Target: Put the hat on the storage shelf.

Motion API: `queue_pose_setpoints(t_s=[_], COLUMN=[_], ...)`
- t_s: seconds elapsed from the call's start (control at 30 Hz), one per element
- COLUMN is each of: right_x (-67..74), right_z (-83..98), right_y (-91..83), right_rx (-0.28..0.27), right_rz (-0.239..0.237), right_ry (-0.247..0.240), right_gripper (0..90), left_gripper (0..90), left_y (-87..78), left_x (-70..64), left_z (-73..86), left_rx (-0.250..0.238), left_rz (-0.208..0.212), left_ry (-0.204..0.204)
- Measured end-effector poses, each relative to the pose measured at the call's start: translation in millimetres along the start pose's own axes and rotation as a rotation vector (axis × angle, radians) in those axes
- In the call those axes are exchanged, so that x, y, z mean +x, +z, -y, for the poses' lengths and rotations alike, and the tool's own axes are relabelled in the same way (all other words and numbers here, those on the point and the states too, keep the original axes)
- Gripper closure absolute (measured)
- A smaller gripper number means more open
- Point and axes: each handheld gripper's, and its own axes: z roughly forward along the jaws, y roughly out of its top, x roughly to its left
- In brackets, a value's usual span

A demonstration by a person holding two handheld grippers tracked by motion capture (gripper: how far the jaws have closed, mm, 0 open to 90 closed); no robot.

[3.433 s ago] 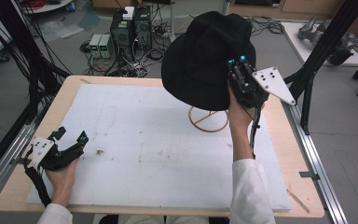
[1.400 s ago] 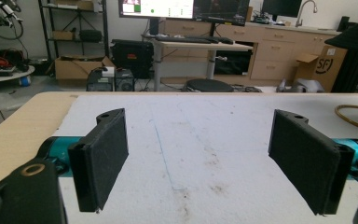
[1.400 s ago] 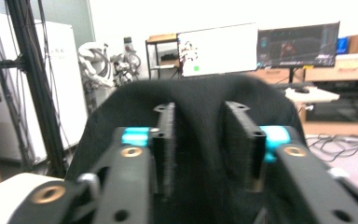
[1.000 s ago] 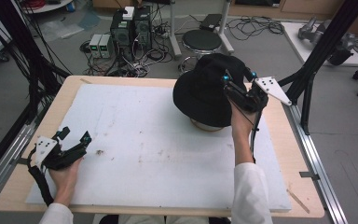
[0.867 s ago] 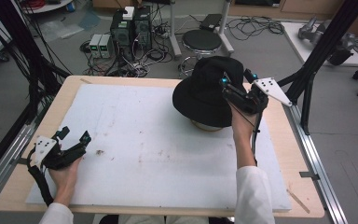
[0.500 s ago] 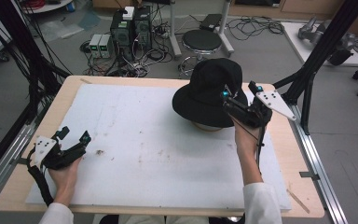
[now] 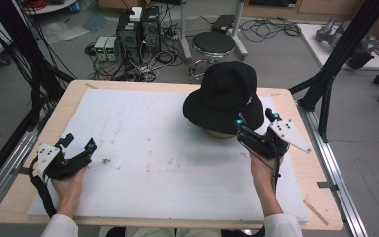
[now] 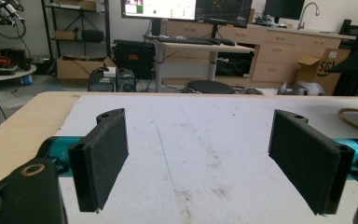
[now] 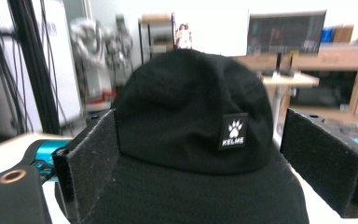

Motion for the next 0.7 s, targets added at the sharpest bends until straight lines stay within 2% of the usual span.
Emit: queue_pose_setpoints(t_s=[0.13,0.33,0.53,0.7], right_x=[-0.6,-4.8,-10.7,-18.9], right_z=[12.5,28.4,43.3,61.3], right_y=[-9.1,-20.3,-32.5,-38.6], right_rx=[-0.009,0.026,0.046,0.077], right_rz=[0.014,0.03,0.055,0.078], right_ry=[-0.02,0.022,0.016,0.041], right_gripper=[11.3,11.3,11.2,11.2], left_gripper=[20.0,20.0,20.0,20.0], left_y=[-0.7,-1.0,-2.7,-2.7], left_x=[0.6,0.5,0.5,0.8], left_z=[-0.1,-0.2,-0.1,0.1], left_rx=[0.002,0.0,-0.004,-0.001], left_rz=[-0.002,-0.002,-0.002,-0.001], left_ry=[0.0,-0.004,-0.008,-0.01])
